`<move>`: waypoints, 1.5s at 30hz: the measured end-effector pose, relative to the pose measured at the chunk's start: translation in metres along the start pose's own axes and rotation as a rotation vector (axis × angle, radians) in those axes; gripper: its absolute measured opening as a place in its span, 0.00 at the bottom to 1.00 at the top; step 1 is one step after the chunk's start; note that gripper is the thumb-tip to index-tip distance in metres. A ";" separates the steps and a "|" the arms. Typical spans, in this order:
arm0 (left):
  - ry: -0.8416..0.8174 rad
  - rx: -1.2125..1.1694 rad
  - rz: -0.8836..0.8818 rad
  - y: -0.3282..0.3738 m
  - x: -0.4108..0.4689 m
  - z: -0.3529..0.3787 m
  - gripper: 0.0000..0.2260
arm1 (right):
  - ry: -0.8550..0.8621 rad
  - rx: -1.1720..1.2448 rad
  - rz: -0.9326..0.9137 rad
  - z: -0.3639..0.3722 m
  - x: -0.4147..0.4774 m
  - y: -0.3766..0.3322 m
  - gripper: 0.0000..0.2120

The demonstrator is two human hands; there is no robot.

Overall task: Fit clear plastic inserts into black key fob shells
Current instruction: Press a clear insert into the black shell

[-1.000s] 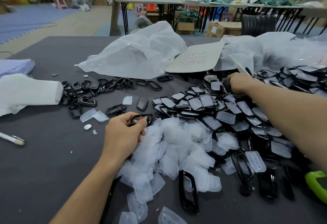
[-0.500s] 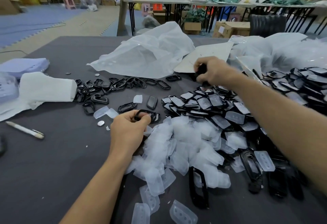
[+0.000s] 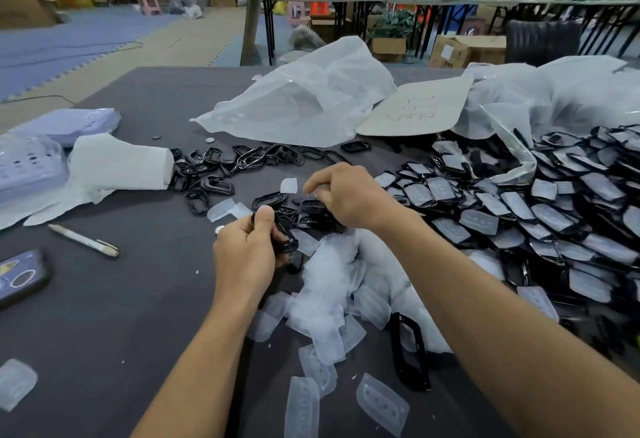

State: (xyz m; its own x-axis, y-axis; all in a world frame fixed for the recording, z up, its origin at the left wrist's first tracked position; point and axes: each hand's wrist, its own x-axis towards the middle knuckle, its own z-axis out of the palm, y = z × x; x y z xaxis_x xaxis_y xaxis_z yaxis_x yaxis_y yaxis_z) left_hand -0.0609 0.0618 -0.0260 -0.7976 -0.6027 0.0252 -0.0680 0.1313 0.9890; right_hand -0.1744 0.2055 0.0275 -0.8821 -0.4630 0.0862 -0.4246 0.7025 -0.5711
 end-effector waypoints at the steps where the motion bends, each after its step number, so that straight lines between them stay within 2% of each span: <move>1: -0.013 -0.026 -0.030 0.000 0.002 -0.001 0.20 | 0.019 0.044 0.017 -0.002 -0.002 -0.001 0.16; 5: -0.110 -0.218 -0.143 0.002 0.009 -0.003 0.15 | 0.112 0.129 0.070 -0.006 -0.017 -0.004 0.21; 7: -0.124 -0.262 -0.155 0.004 0.012 -0.004 0.12 | 0.164 0.050 0.096 -0.006 -0.024 -0.004 0.16; 9: -0.110 -0.225 -0.146 0.006 0.015 -0.007 0.08 | 0.084 -0.104 0.098 0.002 -0.031 -0.005 0.12; 11: -0.069 -0.211 -0.147 0.008 0.018 -0.010 0.08 | 0.017 -0.280 0.108 0.016 -0.037 -0.009 0.16; 12: -0.051 -0.210 -0.143 0.008 0.019 -0.011 0.07 | 0.043 -0.294 0.107 0.022 -0.040 -0.010 0.15; 16: -0.042 -0.208 -0.114 0.007 0.017 -0.013 0.06 | 0.213 -0.137 0.140 0.026 -0.044 -0.010 0.10; 21: -0.144 -0.151 -0.124 0.009 0.013 -0.011 0.11 | 0.322 0.013 0.162 0.030 -0.049 -0.002 0.12; 24: -0.164 -0.100 -0.086 0.006 0.013 -0.010 0.08 | 0.395 0.087 0.138 0.037 -0.055 0.004 0.11; 26: -0.140 -0.057 -0.063 0.003 0.013 -0.009 0.03 | 0.438 0.146 0.113 0.040 -0.057 0.006 0.11; 30: -0.062 0.000 -0.024 0.001 0.014 -0.008 0.07 | 0.528 0.305 0.149 0.041 -0.059 0.009 0.12; 33: -0.095 0.054 0.012 0.000 0.011 -0.007 0.12 | 0.491 0.400 0.173 0.039 -0.061 0.010 0.14; 36: -0.143 0.096 0.021 0.000 0.008 -0.001 0.16 | 0.510 0.374 0.120 0.037 -0.063 0.007 0.13; 39: -0.234 -0.017 -0.054 0.002 0.006 0.004 0.14 | 0.552 0.431 0.079 0.035 -0.064 0.002 0.12; 42: -0.350 -0.157 -0.099 0.005 0.003 0.008 0.17 | 0.535 0.534 0.039 0.035 -0.067 -0.003 0.10; 45: -0.337 -0.262 -0.124 0.007 0.001 0.010 0.13 | 0.506 0.702 0.025 0.033 -0.071 -0.008 0.11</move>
State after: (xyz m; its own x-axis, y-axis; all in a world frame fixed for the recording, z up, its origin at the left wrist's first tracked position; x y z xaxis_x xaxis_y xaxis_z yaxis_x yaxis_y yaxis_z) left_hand -0.0684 0.0698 -0.0205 -0.9469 -0.3051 -0.1016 -0.0556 -0.1558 0.9862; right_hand -0.1017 0.2150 -0.0012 -0.9451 -0.0389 0.3245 -0.3267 0.1357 -0.9353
